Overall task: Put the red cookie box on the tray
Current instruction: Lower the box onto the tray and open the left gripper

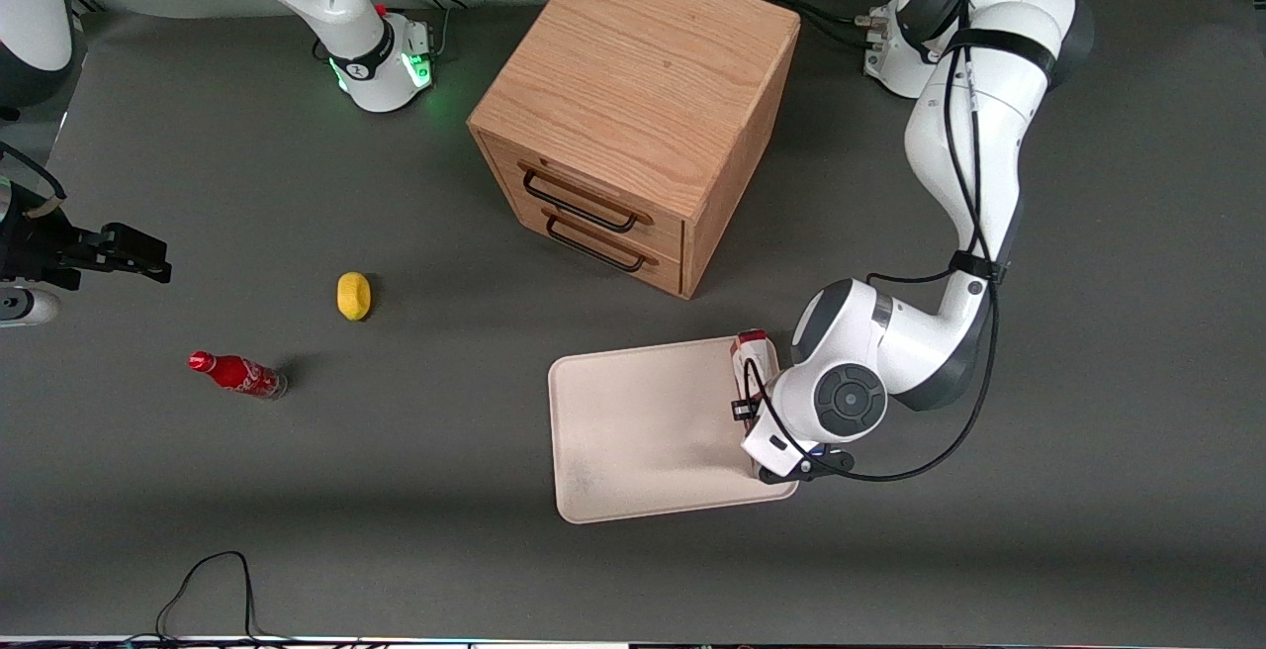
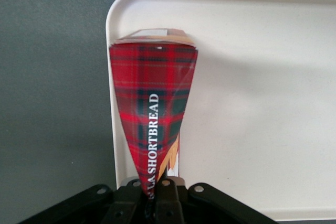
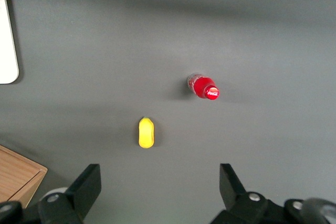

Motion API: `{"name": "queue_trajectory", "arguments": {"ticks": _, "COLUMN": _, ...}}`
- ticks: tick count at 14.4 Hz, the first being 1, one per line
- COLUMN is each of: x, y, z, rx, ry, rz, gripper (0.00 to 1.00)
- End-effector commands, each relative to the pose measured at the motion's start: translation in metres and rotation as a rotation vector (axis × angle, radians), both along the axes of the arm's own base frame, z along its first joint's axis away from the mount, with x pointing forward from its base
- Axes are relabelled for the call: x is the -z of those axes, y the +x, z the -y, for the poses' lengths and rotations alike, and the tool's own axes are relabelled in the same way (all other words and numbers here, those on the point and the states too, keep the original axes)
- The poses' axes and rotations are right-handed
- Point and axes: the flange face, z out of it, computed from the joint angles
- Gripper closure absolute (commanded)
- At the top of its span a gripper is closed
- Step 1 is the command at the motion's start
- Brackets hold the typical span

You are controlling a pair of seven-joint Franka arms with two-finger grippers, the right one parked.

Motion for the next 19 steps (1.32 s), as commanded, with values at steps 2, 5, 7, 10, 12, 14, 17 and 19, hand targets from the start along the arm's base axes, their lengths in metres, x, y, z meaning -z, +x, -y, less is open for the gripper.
{"name": "queue_trajectory", "arguments": {"ticks": 2, "x": -0.006, "y": -0.002, "z": 0.002, "rx": 0.01, "ry": 0.012, "rz": 0.02, "gripper": 1.0}}
{"name": "queue_trajectory", "arguments": {"ticks": 5, "x": -0.007, "y": -0.001, "z": -0.001, "rx": 0.007, "ry": 0.012, "rz": 0.02, "gripper": 0.0}}
{"name": "queue_trajectory", "arguments": {"ticks": 7, "x": -0.006, "y": 0.0, "z": -0.002, "rx": 0.006, "ry": 0.013, "rz": 0.019, "gripper": 0.0}}
{"name": "queue_trajectory", "arguments": {"ticks": 10, "x": -0.006, "y": -0.002, "z": -0.001, "rx": 0.005, "ry": 0.012, "rz": 0.015, "gripper": 0.0}}
{"name": "queue_trajectory", "arguments": {"ticks": 12, "x": -0.011, "y": -0.001, "z": -0.002, "rx": 0.0, "ry": 0.009, "rz": 0.016, "gripper": 0.0}}
{"name": "queue_trajectory", "arguments": {"ticks": 14, "x": -0.028, "y": -0.001, "z": -0.006, "rx": -0.018, "ry": 0.016, "rz": 0.015, "gripper": 0.0}}
{"name": "queue_trajectory", "arguments": {"ticks": 17, "x": -0.078, "y": -0.017, "z": -0.03, "rx": -0.001, "ry": 0.078, "rz": -0.054, "gripper": 0.0}}
{"name": "queue_trajectory", "arguments": {"ticks": 19, "x": -0.121, "y": -0.032, "z": -0.056, "rx": 0.03, "ry": 0.106, "rz": -0.071, "gripper": 0.0}}
